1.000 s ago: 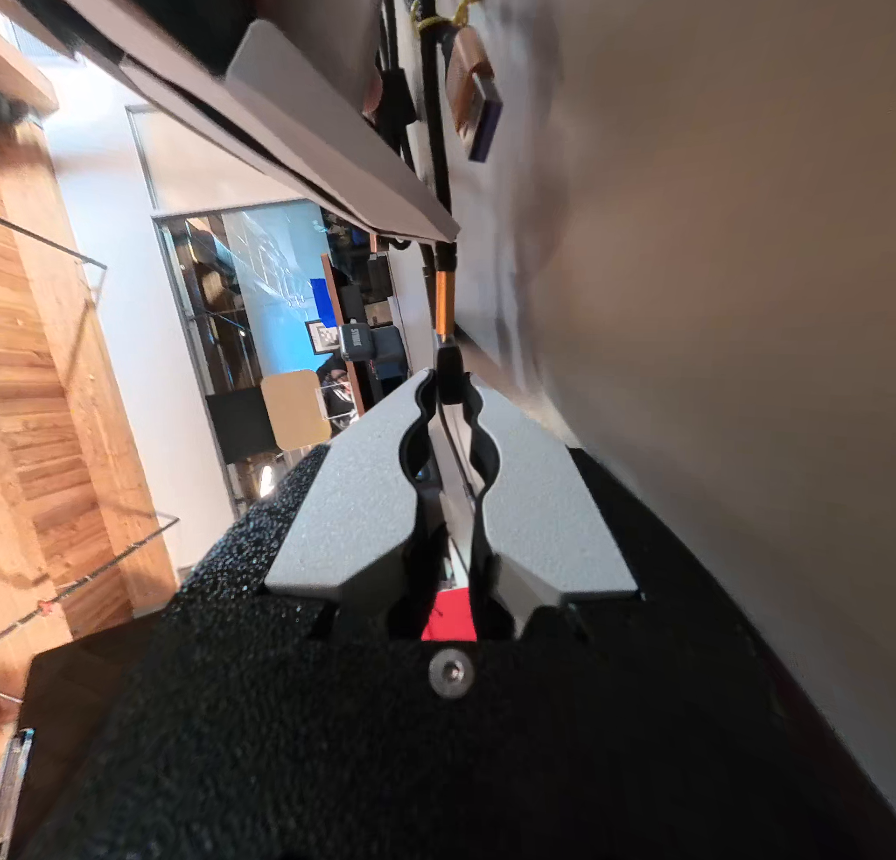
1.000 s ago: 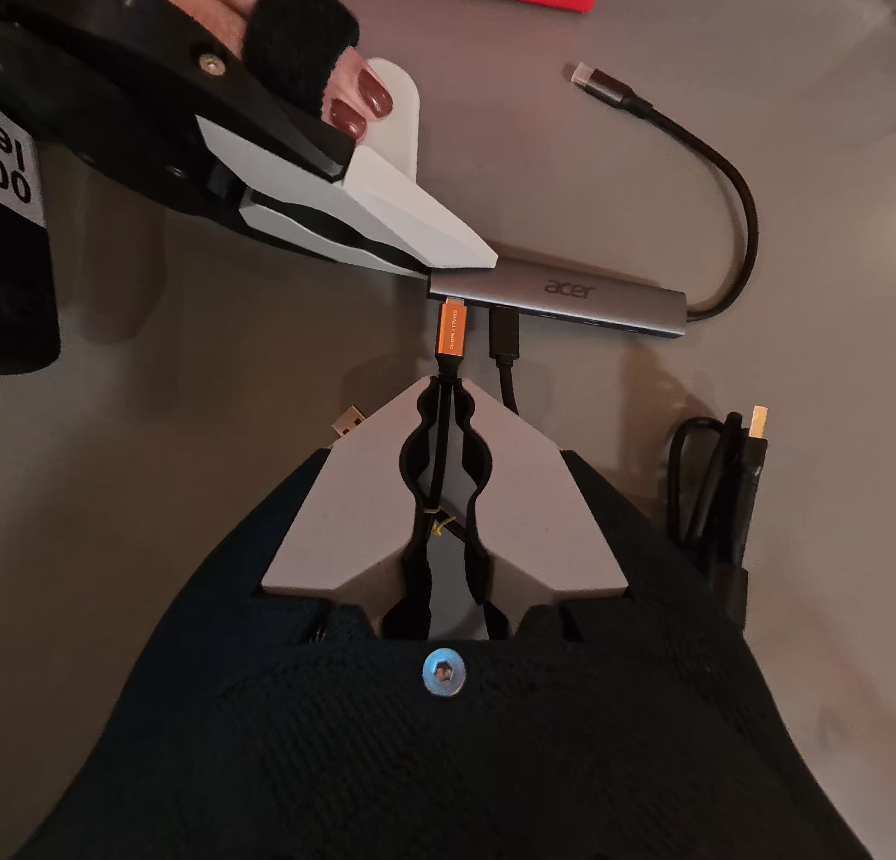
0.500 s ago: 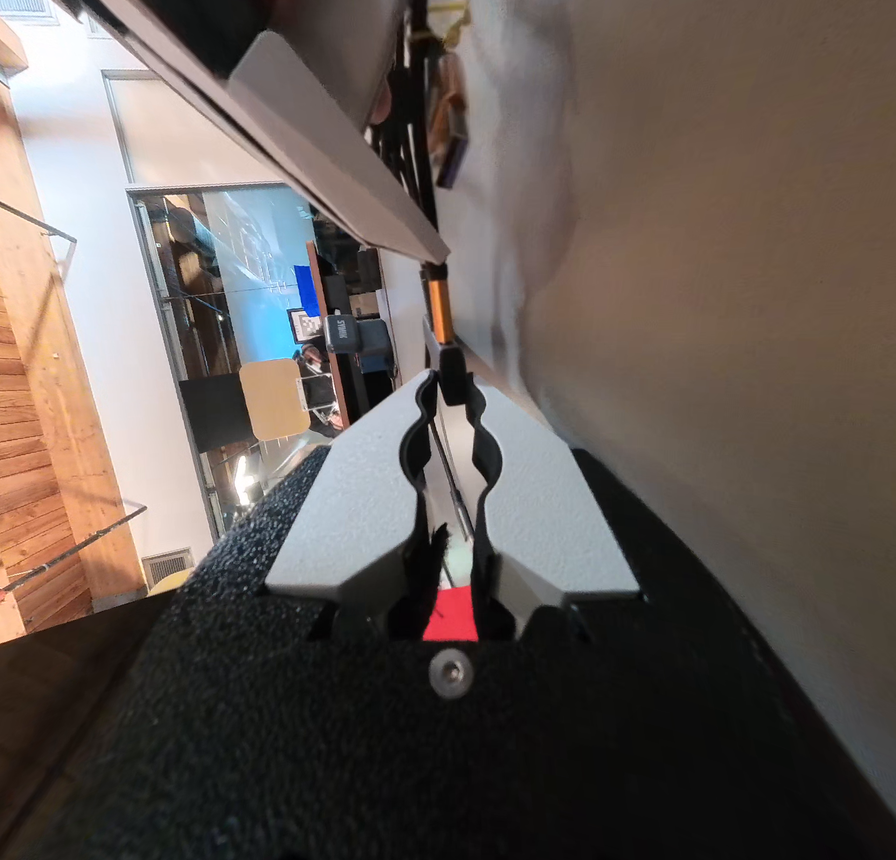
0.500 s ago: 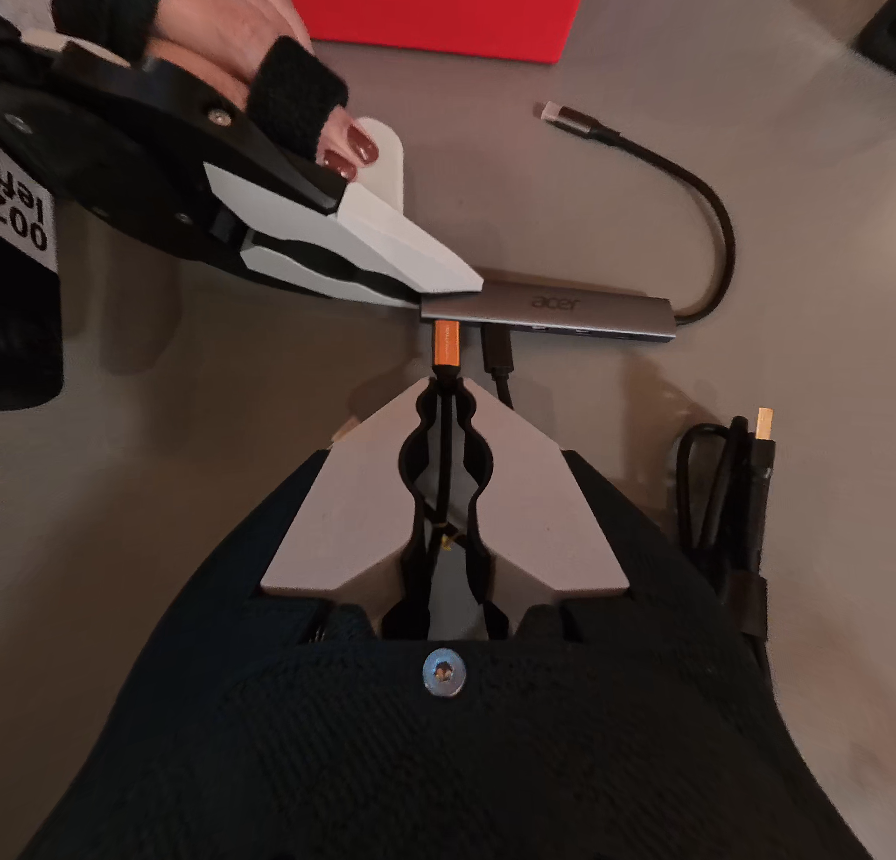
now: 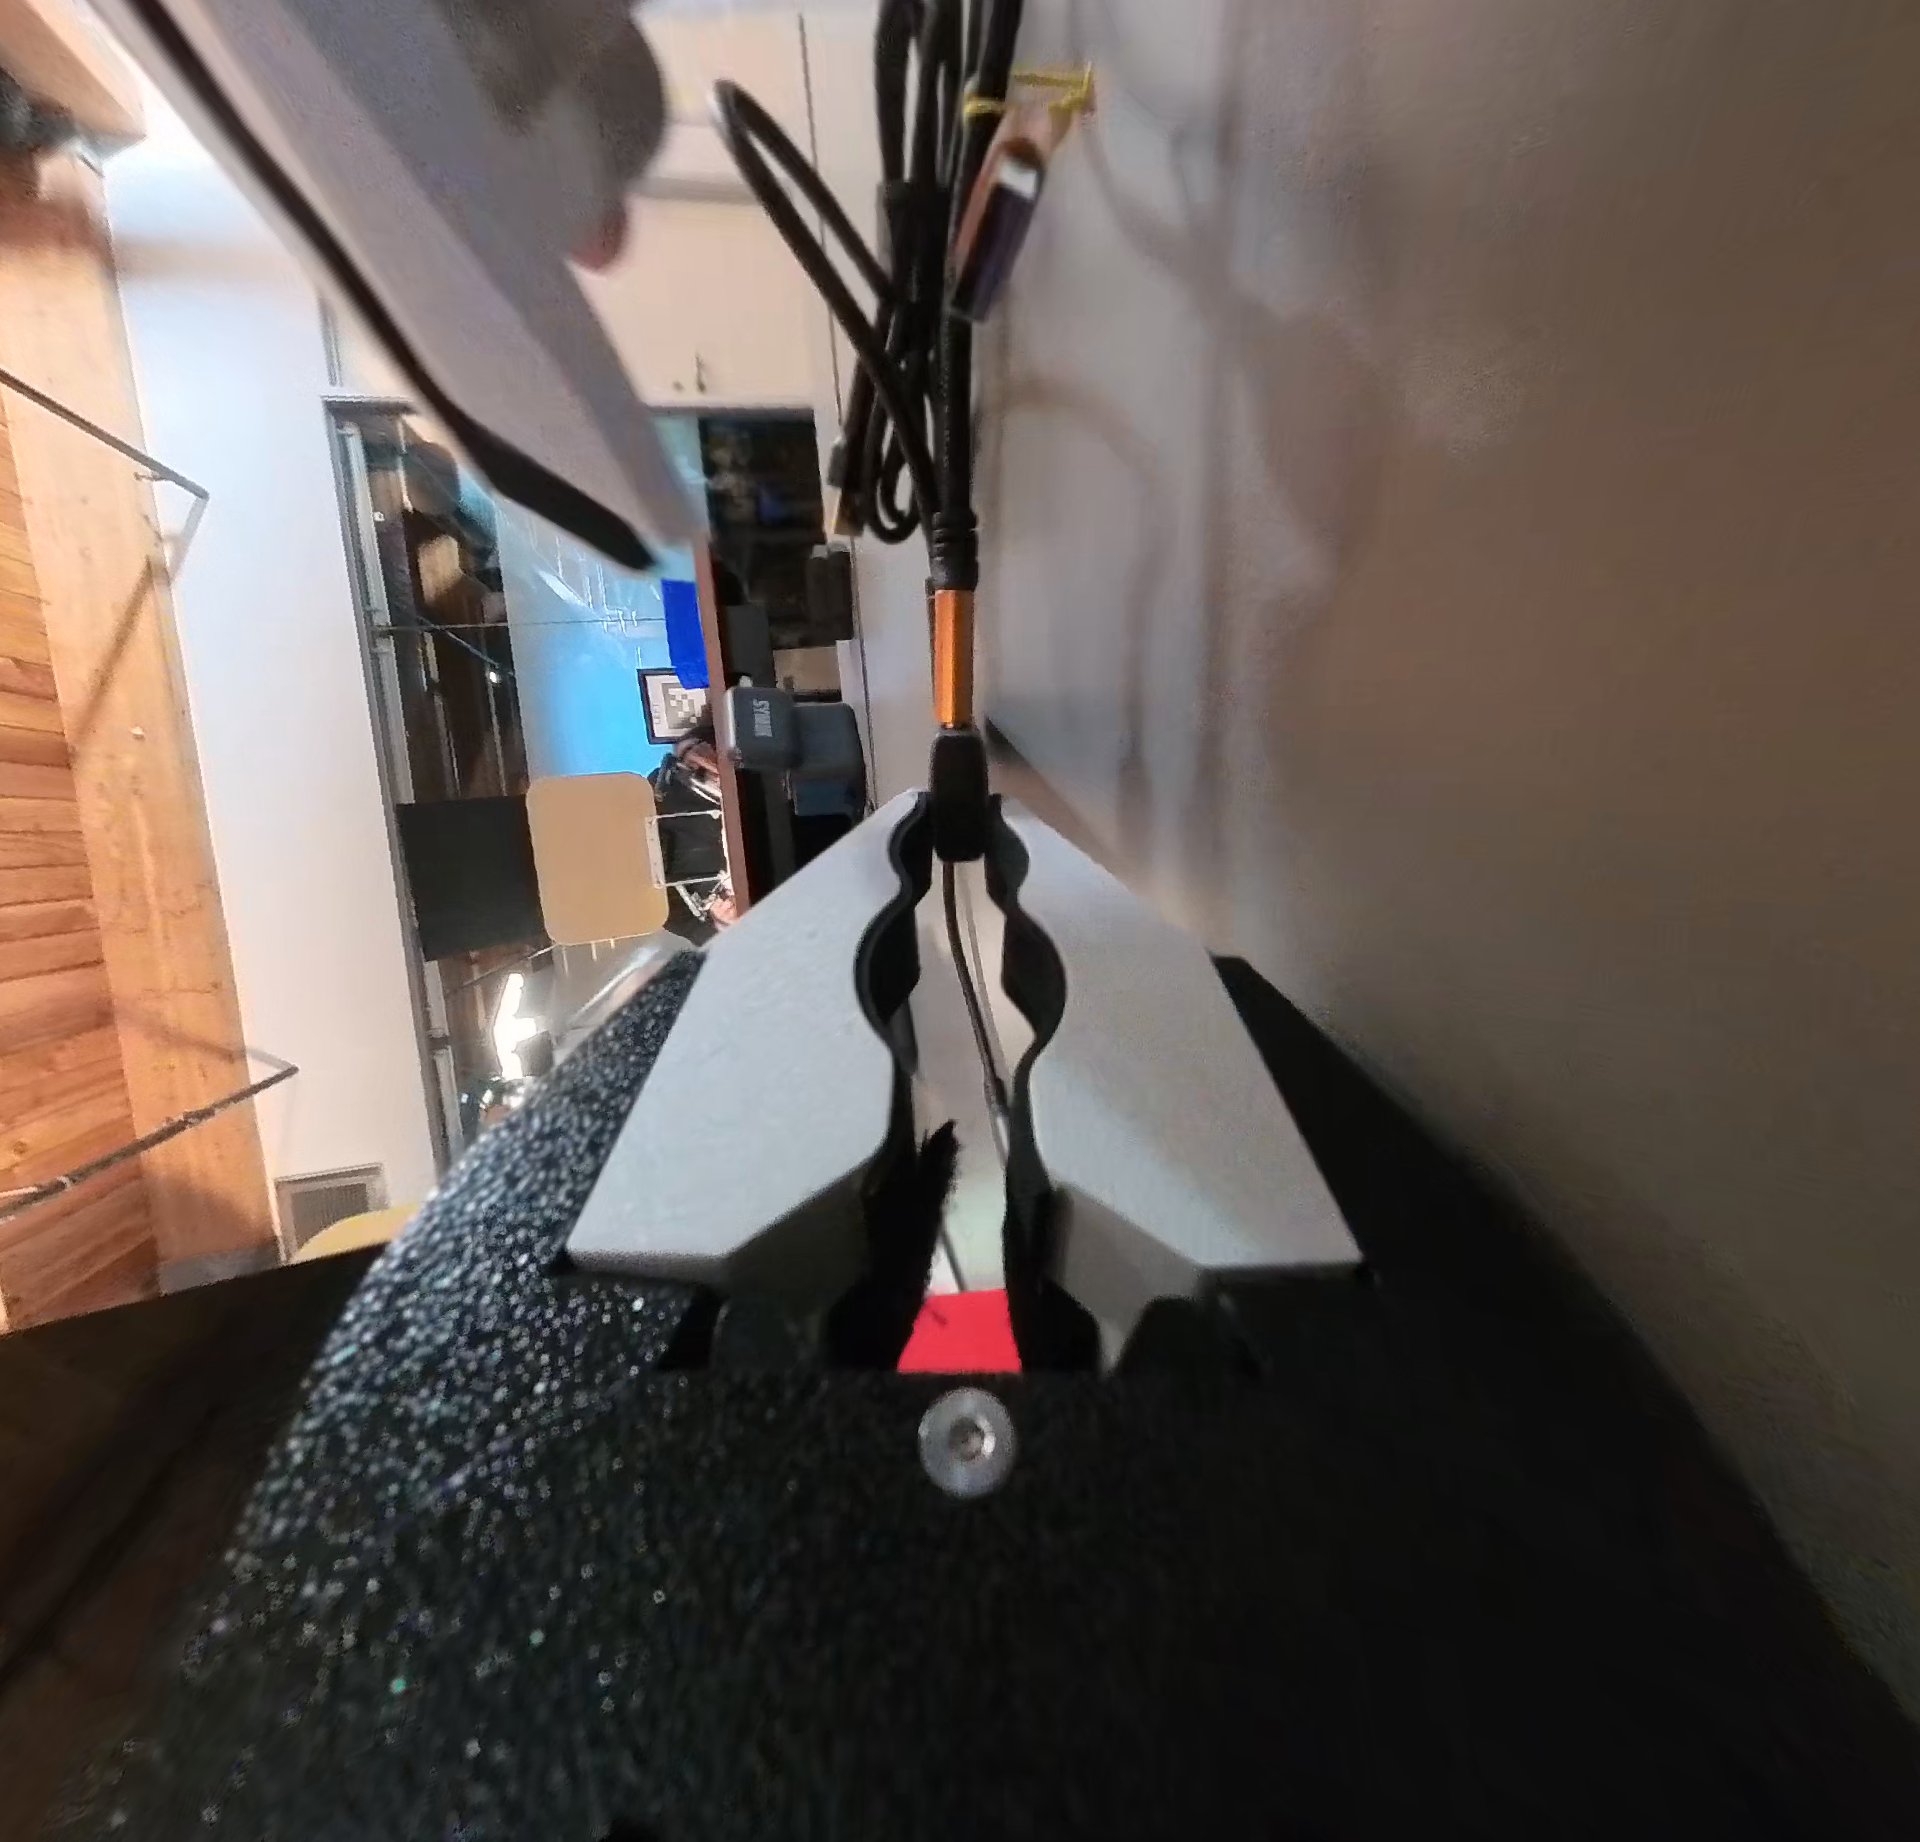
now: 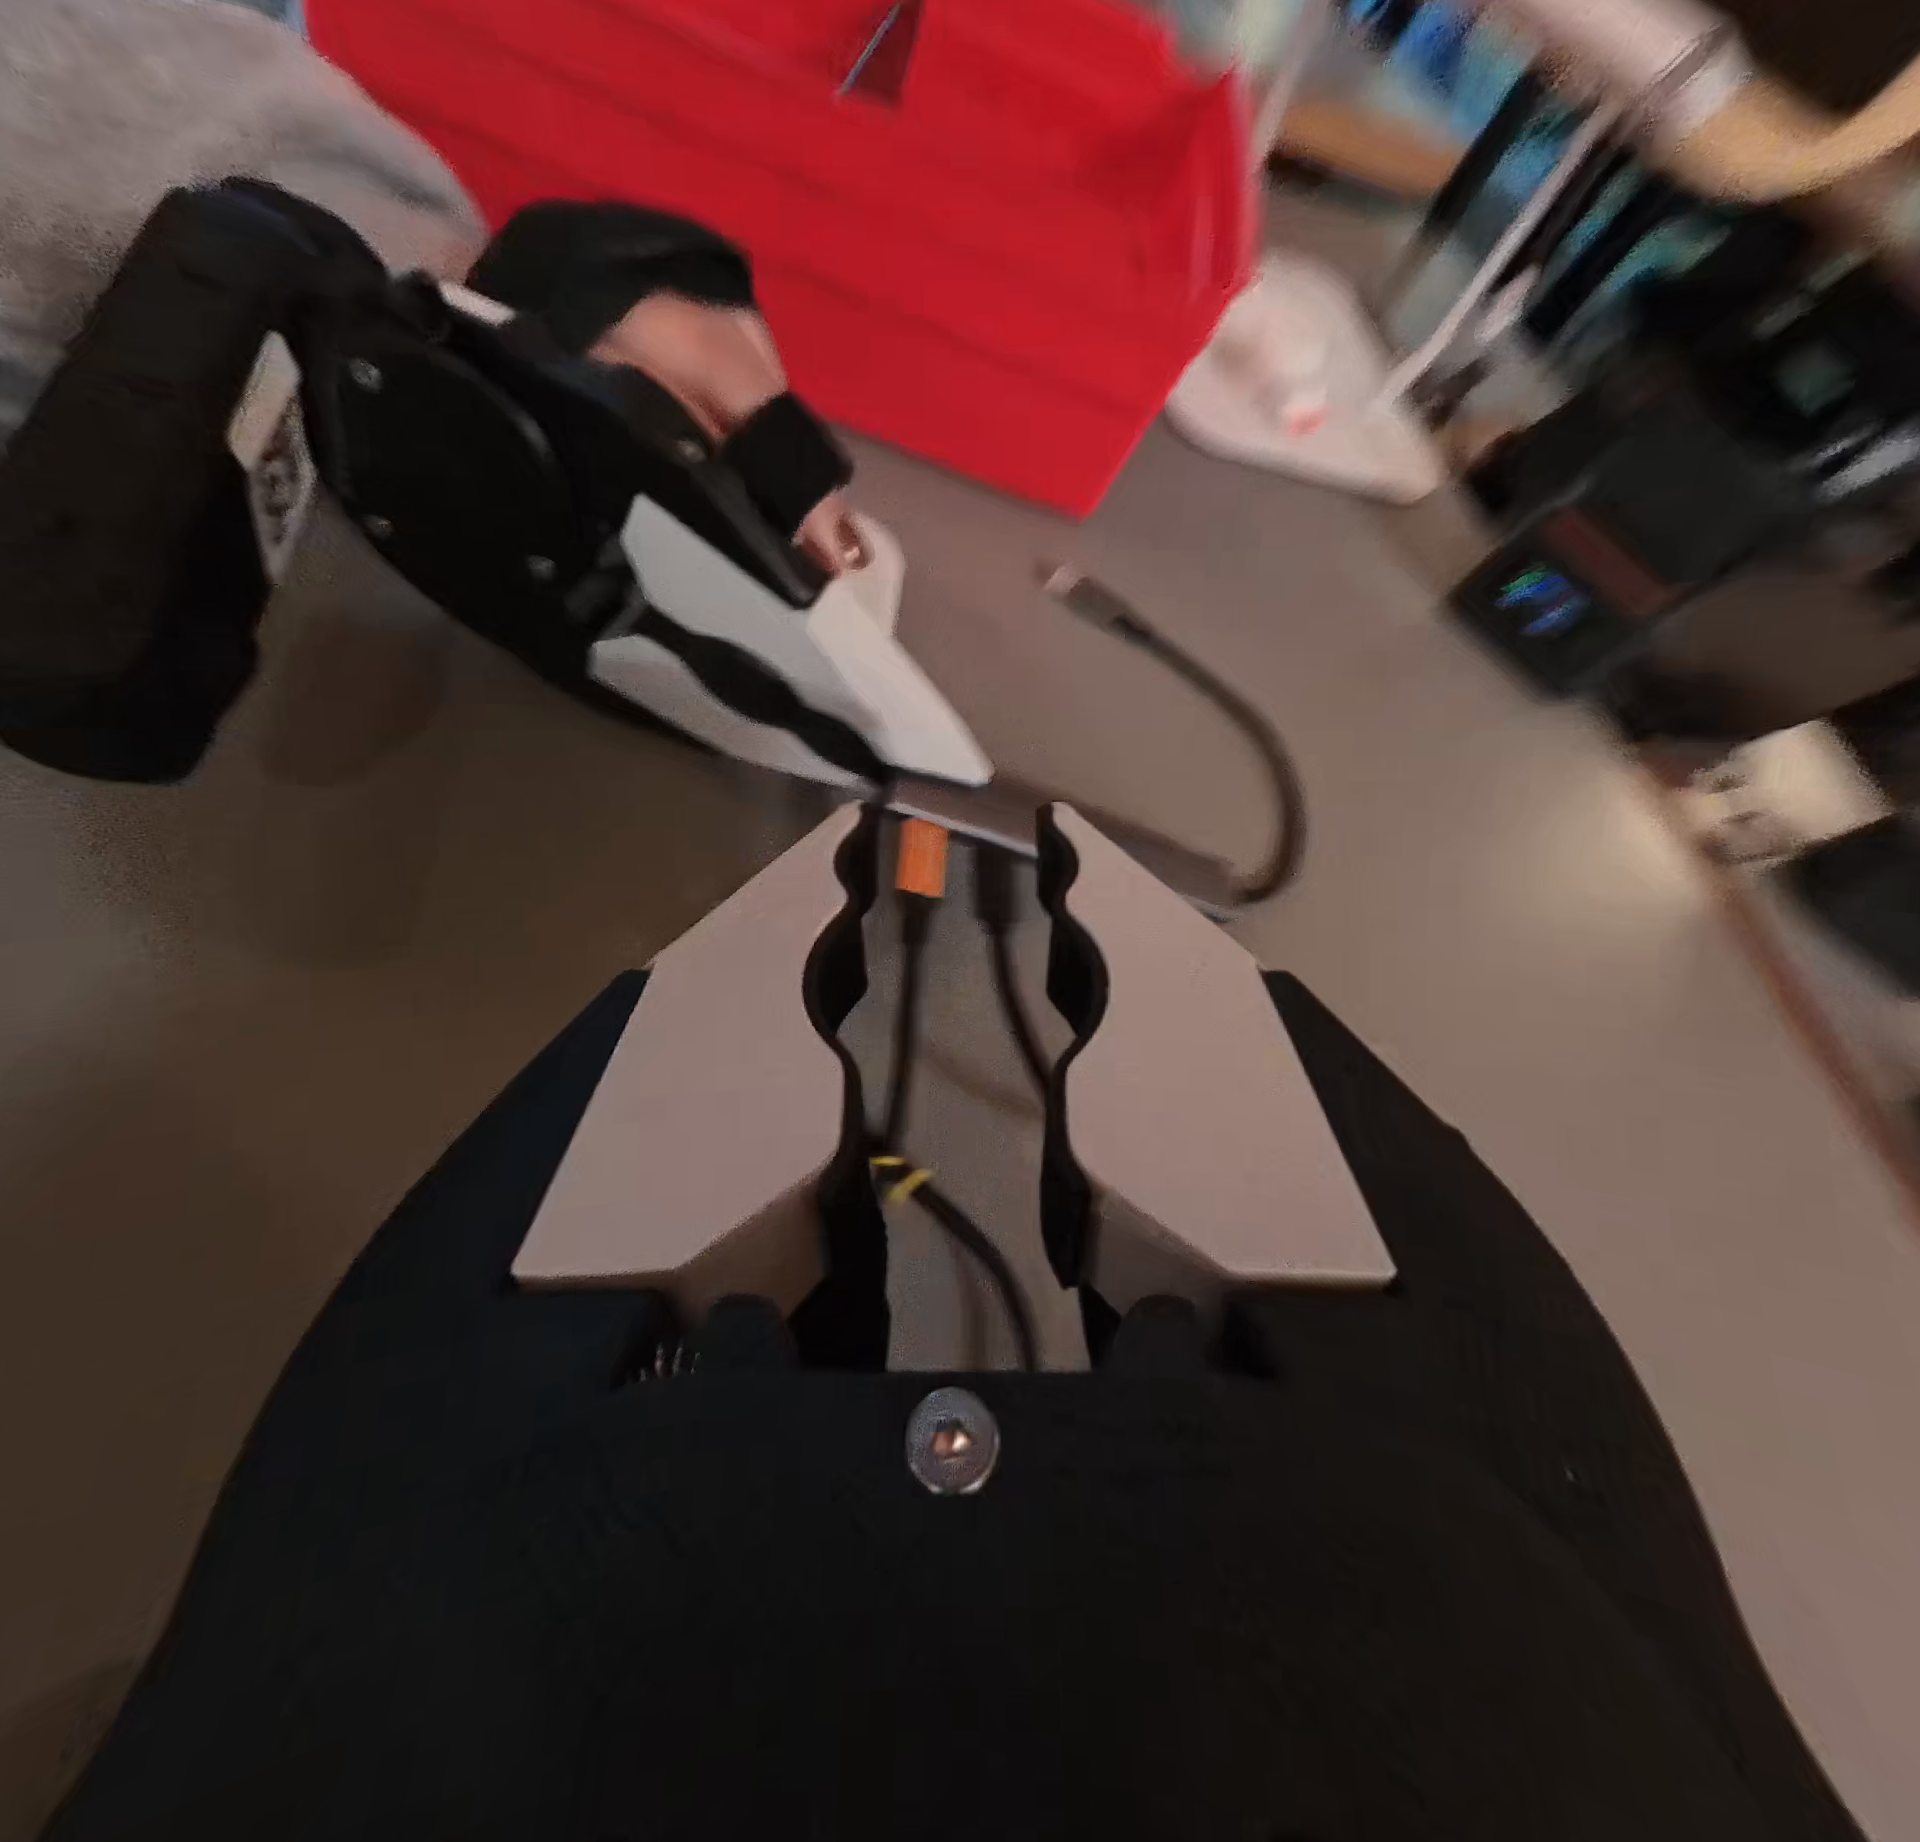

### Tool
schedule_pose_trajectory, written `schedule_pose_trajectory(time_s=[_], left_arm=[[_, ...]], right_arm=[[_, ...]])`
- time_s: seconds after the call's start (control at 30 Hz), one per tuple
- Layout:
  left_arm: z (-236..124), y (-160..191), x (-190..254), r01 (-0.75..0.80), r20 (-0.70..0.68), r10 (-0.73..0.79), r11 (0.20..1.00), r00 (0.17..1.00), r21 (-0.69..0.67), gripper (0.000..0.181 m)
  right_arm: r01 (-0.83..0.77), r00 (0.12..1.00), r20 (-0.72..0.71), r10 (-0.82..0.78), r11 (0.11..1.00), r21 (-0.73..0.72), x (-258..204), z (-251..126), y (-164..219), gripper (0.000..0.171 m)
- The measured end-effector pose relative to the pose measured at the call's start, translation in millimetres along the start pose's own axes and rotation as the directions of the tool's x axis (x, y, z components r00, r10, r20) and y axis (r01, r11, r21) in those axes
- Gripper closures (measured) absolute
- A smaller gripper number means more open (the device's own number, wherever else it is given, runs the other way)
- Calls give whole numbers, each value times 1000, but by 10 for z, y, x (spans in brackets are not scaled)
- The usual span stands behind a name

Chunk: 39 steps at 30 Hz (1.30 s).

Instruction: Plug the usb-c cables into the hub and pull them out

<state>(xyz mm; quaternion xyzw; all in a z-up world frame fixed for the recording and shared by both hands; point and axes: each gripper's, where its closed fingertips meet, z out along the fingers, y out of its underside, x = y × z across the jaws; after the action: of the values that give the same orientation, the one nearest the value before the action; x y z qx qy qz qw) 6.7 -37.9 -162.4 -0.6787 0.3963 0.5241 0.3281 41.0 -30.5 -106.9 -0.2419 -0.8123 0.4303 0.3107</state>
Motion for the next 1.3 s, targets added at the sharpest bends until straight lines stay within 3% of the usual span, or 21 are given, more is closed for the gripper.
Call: schedule_pose_trajectory(time_s=[0.07,0.13,0.23,0.33,0.4,0.57,0.7,0.77,0.8,0.9,1.03,1.13,1.3], left_arm=[[-11,33,-45,68,5,-68,998,998,12,174],[-34,59,-147,200,10,-201,979,980,39,174],[-78,125,-342,419,18,-421,904,907,83,174],[-85,179,-430,570,-14,-572,815,820,100,174],[-82,173,-443,610,-33,-610,786,792,102,174],[-134,-2,-431,503,-22,-506,852,862,146,174],[-219,-230,-428,383,3,-395,894,919,232,174],[-279,-327,-436,349,8,-367,890,930,292,175],[-297,-347,-440,343,12,-365,887,931,309,174],[-335,-353,-516,367,34,-404,860,914,354,173],[-479,-294,-811,499,63,-583,742,810,447,121],[-538,-247,-857,571,4,-655,663,756,484,119],[-545,-165,-893,613,-21,-691,626,722,481,123]], right_arm=[[157,964,-221,-147,987,28,283,-181,-121,141],[336,840,-450,-303,942,-8,544,-397,-233,138],[461,707,-597,-381,887,-20,643,-630,-402,133],[519,741,-555,-378,847,115,412,-645,-587,128],[524,772,-484,-412,843,120,274,-541,-578,112],[570,719,-365,-592,802,-177,181,-114,-205,100],[611,548,-332,-768,638,-468,337,85,115,123],[647,478,-331,-814,581,-494,338,125,143,157],[655,474,-330,-816,578,-487,330,138,154,162],[592,564,-369,-739,673,-444,371,114,143,166],[494,549,-532,-645,764,-416,679,-287,-64,166],[390,594,-639,-488,870,-303,832,-755,-392,166],[348,607,-720,-337,927,-140,1113,-1800,-1056,166]])
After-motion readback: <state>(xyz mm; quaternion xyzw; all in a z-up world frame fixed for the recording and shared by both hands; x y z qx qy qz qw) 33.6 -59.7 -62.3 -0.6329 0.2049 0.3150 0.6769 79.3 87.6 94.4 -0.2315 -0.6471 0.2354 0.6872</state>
